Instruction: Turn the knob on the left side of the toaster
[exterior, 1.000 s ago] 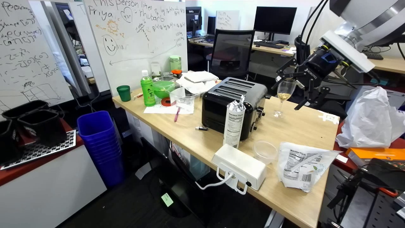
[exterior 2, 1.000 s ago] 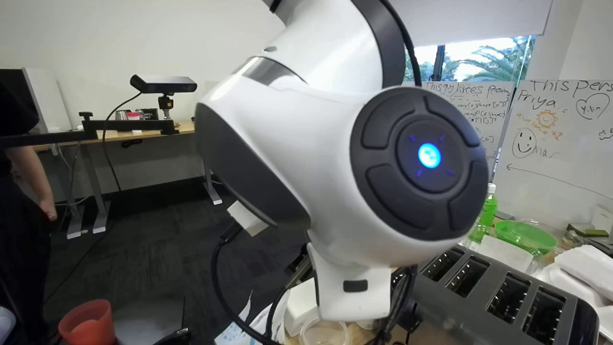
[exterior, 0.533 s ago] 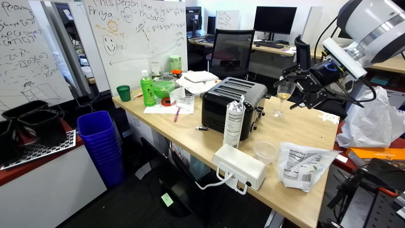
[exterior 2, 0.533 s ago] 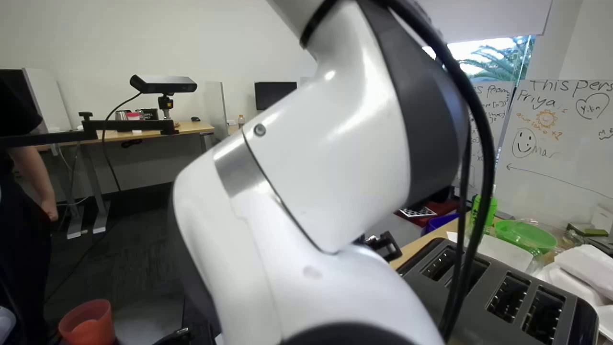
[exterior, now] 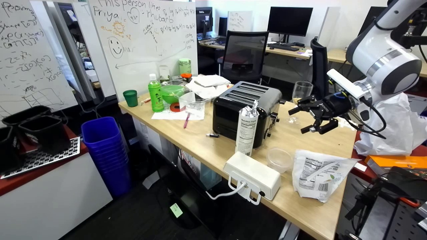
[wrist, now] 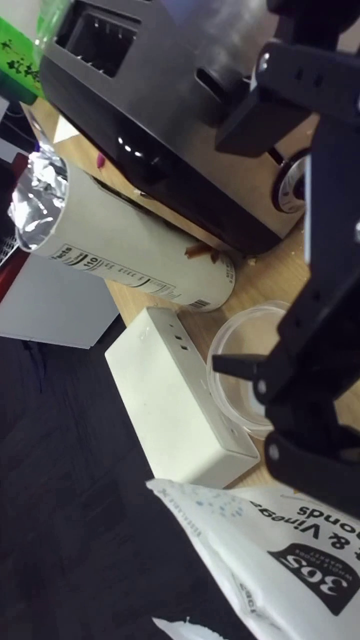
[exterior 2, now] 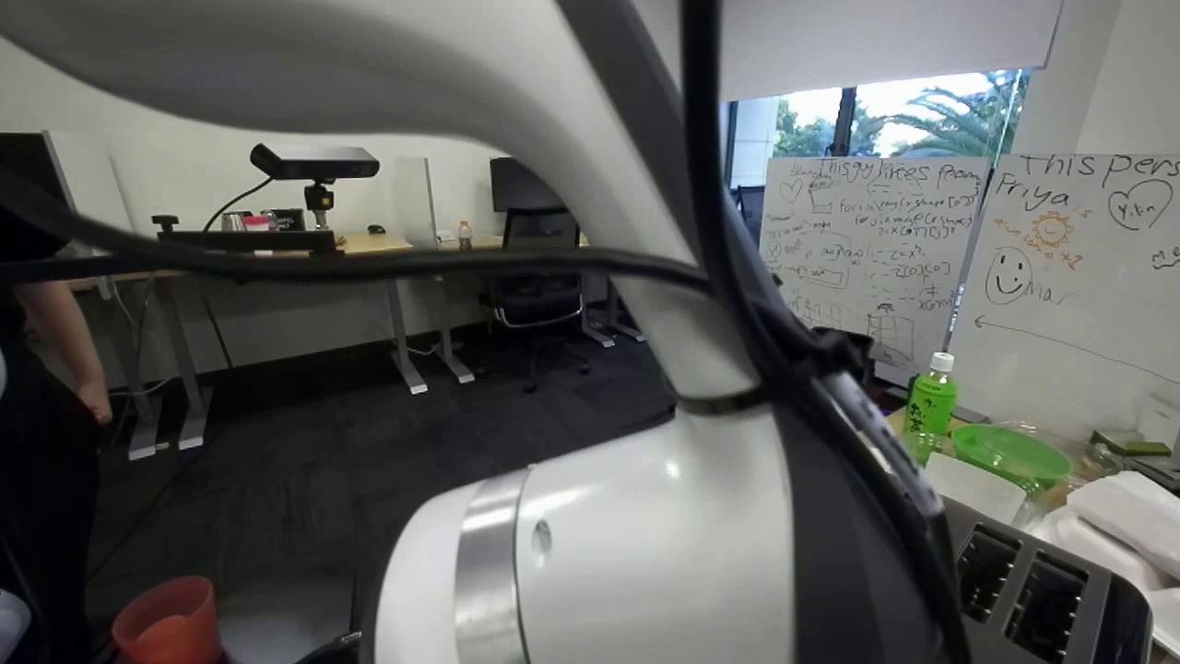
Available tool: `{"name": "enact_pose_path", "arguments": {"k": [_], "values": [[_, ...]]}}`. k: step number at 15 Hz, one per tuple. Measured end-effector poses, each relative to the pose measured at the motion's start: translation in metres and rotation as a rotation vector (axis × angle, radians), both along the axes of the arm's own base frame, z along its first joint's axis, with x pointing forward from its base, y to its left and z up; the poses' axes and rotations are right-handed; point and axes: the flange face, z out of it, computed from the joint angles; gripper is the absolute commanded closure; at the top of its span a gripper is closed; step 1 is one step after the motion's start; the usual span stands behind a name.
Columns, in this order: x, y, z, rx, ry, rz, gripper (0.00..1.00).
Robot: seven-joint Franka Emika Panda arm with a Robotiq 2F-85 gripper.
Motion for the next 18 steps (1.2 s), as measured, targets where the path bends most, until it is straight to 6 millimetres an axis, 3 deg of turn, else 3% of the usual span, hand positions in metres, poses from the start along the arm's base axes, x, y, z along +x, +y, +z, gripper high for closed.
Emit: {"name": "enact_pose_path", "arguments": {"k": [2,10,14,18], "values": [[0.004,-0.002,-0.009,0.031,0.035,-0.033,0.0],[0.004,-0.003,-0.01,0.024,0.053,-0.056,0.0],[0.001,-0.003,-0.041,0.081,0.155,-0.185,0.0],[0.013,-0.014,-0.068,0.159,0.229,-0.346,0.0]]}}
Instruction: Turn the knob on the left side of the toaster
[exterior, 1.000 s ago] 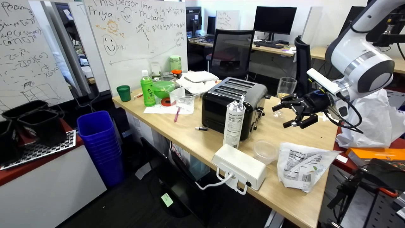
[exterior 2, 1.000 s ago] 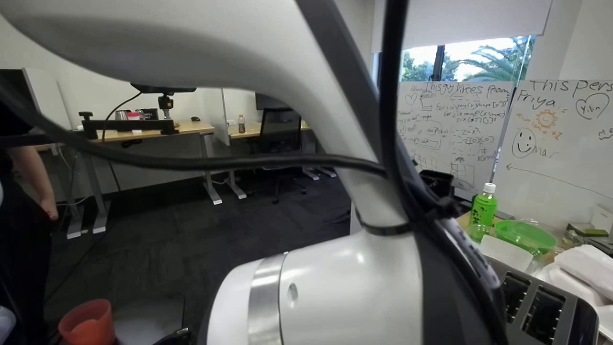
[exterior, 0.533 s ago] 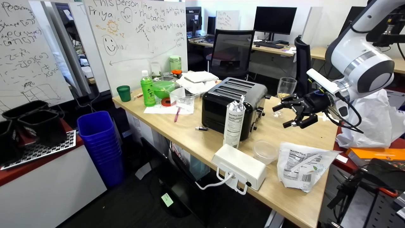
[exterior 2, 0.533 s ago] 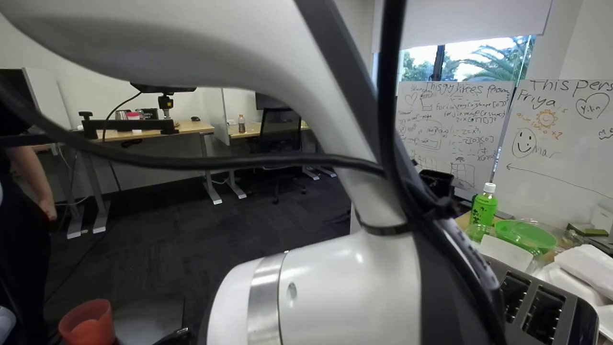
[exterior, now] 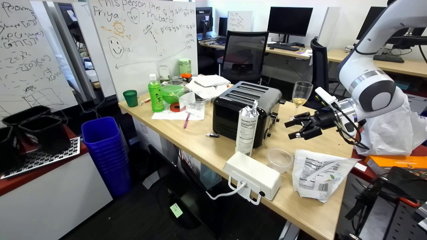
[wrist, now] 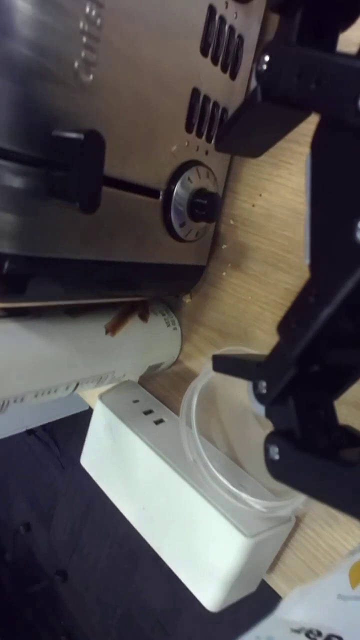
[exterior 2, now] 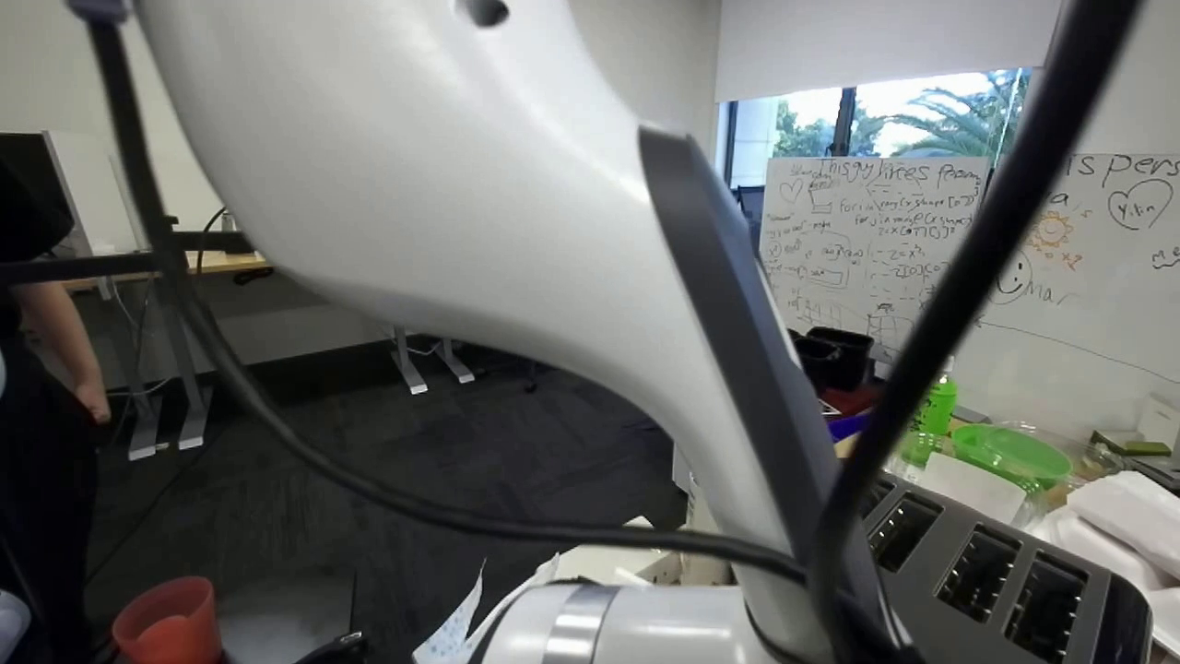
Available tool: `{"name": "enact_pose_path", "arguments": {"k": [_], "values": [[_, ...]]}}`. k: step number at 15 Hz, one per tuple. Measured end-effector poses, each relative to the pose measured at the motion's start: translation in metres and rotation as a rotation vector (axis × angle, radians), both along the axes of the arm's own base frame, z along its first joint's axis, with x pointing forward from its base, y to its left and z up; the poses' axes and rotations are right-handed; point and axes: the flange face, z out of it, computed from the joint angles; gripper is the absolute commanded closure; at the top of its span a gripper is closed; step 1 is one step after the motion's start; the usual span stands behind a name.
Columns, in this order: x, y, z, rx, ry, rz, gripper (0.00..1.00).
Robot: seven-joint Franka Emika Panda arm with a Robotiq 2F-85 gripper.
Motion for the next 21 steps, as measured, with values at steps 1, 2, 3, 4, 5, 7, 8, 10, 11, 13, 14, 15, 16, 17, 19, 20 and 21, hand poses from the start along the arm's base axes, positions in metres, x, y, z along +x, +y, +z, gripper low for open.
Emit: {"name": "enact_pose_path", "arguments": {"k": [1,2,3,4,5,7,8,10,11,13,14,15,16,17,19,20,21], "values": [[0.005,-0.003,-0.004,0.015,0.008,-0.041,0.0],[0.009,-0.006,-0.007,0.028,0.014,-0.078,0.0],[0.013,-0.008,-0.01,0.042,0.02,-0.108,0.0],[0.017,-0.008,-0.014,0.058,0.029,-0.131,0.0],[0.02,-0.006,-0.017,0.073,0.038,-0.148,0.0],[0.023,0.0,-0.025,0.102,0.062,-0.17,0.0],[0.024,0.002,-0.029,0.113,0.071,-0.178,0.0],[0.027,0.006,-0.035,0.13,0.084,-0.192,0.0],[0.028,0.007,-0.037,0.137,0.089,-0.194,0.0],[0.032,0.011,-0.039,0.143,0.087,-0.198,0.0],[0.034,0.013,-0.039,0.146,0.085,-0.198,0.0],[0.036,0.016,-0.039,0.149,0.084,-0.195,0.0],[0.037,0.019,-0.04,0.151,0.084,-0.192,0.0],[0.039,0.022,-0.041,0.15,0.087,-0.189,0.0],[0.042,0.026,-0.045,0.141,0.098,-0.19,0.0],[0.042,0.027,-0.048,0.132,0.106,-0.196,0.0],[0.043,0.027,-0.05,0.118,0.114,-0.208,0.0]]}}
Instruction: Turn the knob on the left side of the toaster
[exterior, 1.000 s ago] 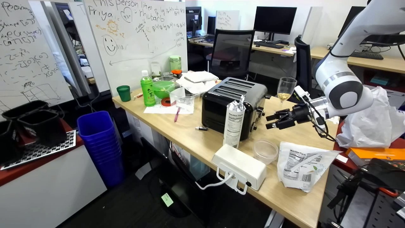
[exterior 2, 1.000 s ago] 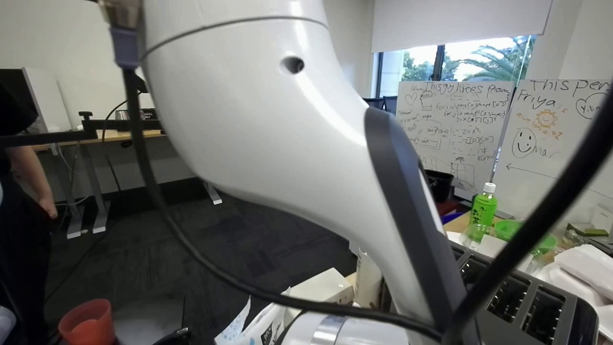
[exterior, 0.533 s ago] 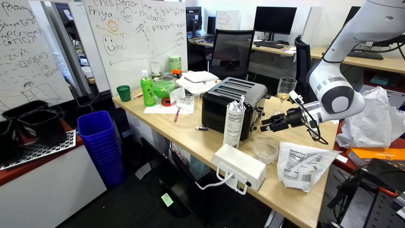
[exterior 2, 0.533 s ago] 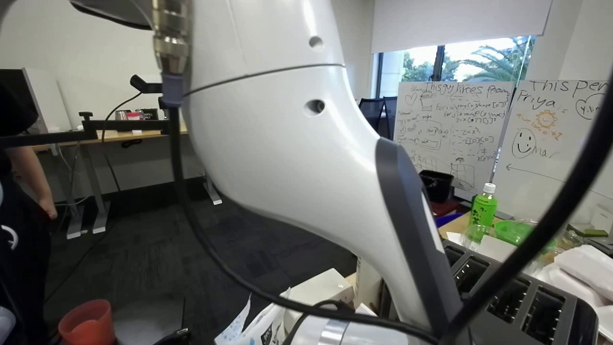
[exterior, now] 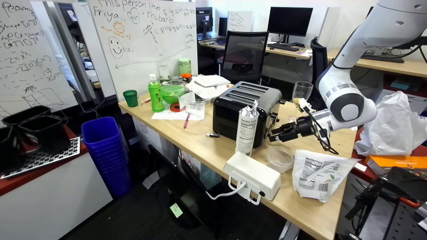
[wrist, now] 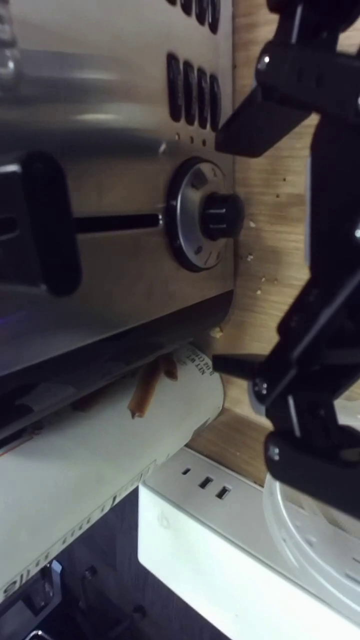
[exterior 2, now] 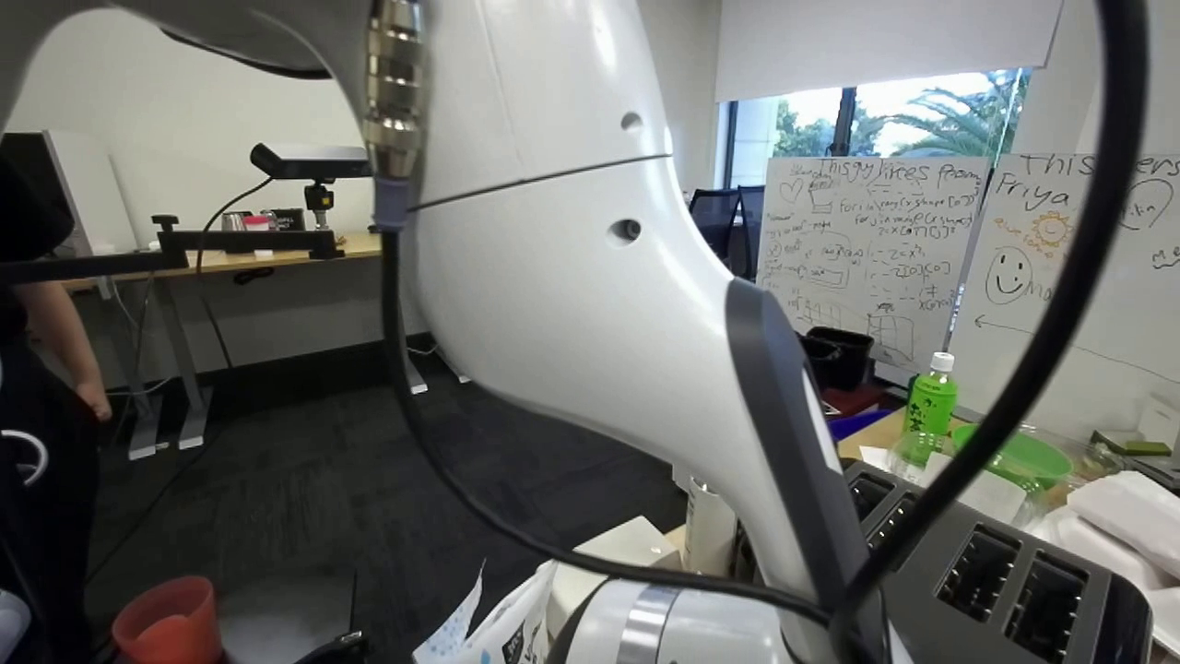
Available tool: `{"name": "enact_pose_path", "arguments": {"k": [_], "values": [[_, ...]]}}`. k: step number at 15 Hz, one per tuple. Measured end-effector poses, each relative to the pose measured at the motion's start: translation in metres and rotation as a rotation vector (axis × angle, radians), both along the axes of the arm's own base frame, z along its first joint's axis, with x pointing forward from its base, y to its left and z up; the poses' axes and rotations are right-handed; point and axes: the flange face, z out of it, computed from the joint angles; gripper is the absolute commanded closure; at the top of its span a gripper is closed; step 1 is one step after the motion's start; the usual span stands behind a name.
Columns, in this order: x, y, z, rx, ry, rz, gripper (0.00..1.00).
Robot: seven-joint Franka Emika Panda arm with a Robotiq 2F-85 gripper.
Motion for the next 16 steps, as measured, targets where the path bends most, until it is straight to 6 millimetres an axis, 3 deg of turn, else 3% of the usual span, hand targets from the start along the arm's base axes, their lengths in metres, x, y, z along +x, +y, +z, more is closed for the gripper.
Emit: {"name": "enact_pose_path", "arguments": {"k": [5,7,8,9,16], "values": [[0.005,-0.003,-0.003,-0.043,0.019,-0.041,0.0],[0.006,-0.002,-0.003,-0.051,0.026,-0.042,0.04],[0.007,-0.001,-0.003,-0.052,0.027,-0.04,0.09],[0.007,0.0,-0.003,-0.055,0.029,-0.039,0.24],[0.012,0.002,-0.002,-0.077,0.043,-0.059,0.72]]}}
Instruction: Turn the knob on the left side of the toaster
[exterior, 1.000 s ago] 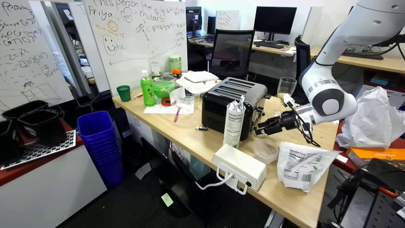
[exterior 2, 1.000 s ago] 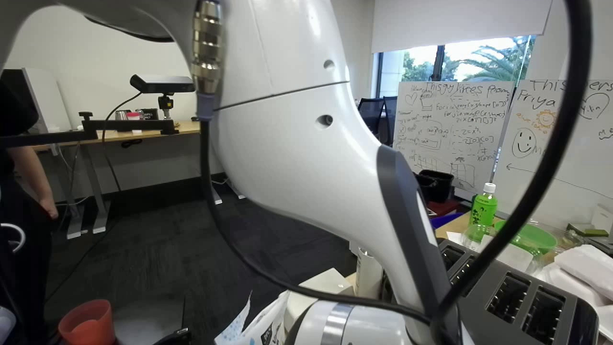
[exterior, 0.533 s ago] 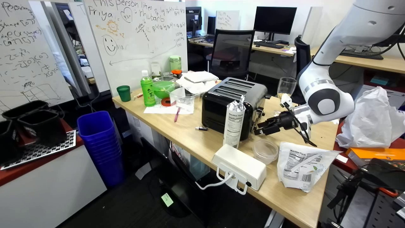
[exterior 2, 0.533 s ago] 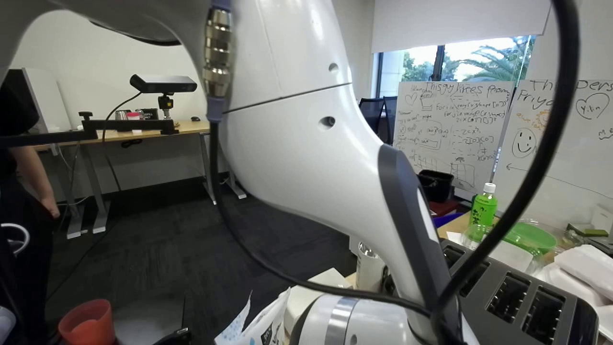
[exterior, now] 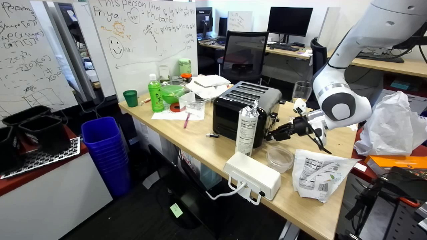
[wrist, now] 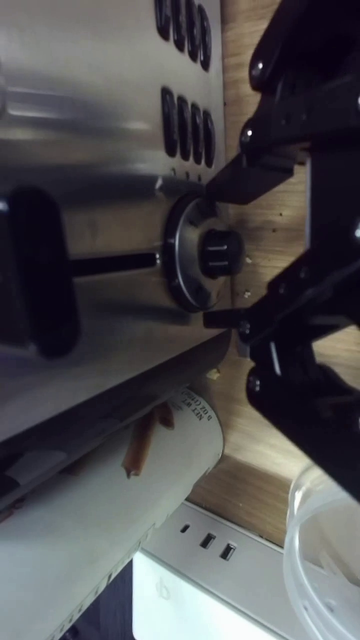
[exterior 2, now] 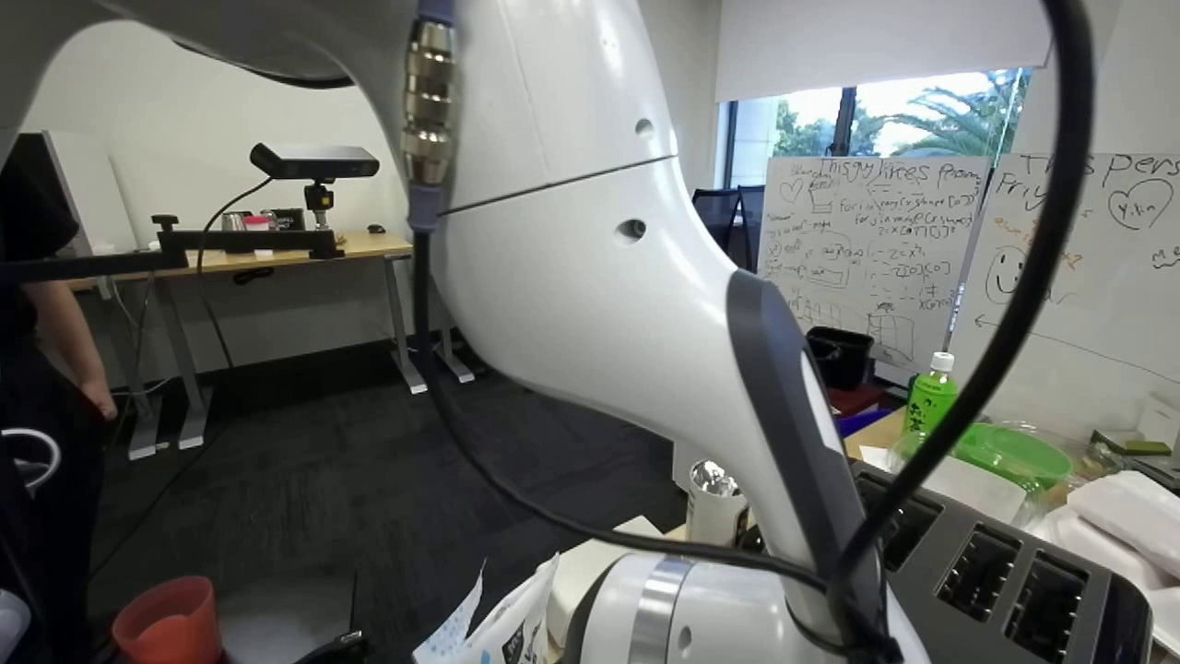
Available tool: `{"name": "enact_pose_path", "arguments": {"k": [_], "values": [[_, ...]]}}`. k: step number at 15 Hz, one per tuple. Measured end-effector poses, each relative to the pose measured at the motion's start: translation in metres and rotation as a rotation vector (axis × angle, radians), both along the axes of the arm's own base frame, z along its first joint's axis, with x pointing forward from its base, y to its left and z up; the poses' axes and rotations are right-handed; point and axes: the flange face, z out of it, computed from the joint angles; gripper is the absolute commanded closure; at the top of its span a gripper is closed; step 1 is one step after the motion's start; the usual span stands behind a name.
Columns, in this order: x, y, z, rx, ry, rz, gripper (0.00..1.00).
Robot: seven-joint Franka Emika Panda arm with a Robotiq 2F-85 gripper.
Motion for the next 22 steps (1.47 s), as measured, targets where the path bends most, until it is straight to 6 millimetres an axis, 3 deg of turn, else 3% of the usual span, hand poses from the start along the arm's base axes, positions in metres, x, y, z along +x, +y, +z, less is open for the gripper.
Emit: {"name": "enact_pose_path", "arguments": {"k": [3,6,12,13,14,15,19,21,22], "values": [[-0.0011,-0.0018,-0.0002,-0.014,0.008,-0.002,0.8],[-0.0042,-0.0012,-0.0017,-0.024,0.022,-0.001,1.0],[-0.006,0.003,-0.0057,-0.031,0.04,0.006,1.0],[-0.006,0.003,-0.0057,-0.033,0.039,0.008,0.97],[-0.0059,0.003,-0.0057,-0.035,0.037,0.01,0.82],[-0.0056,0.0031,-0.0055,-0.038,0.034,0.013,0.72],[-0.0051,0.0051,-0.0057,-0.048,0.026,0.029,0.54],[-0.0039,0.0063,-0.0052,-0.05,0.021,0.033,0.54],[-0.0036,0.0067,-0.0049,-0.051,0.019,0.036,0.64]]}}
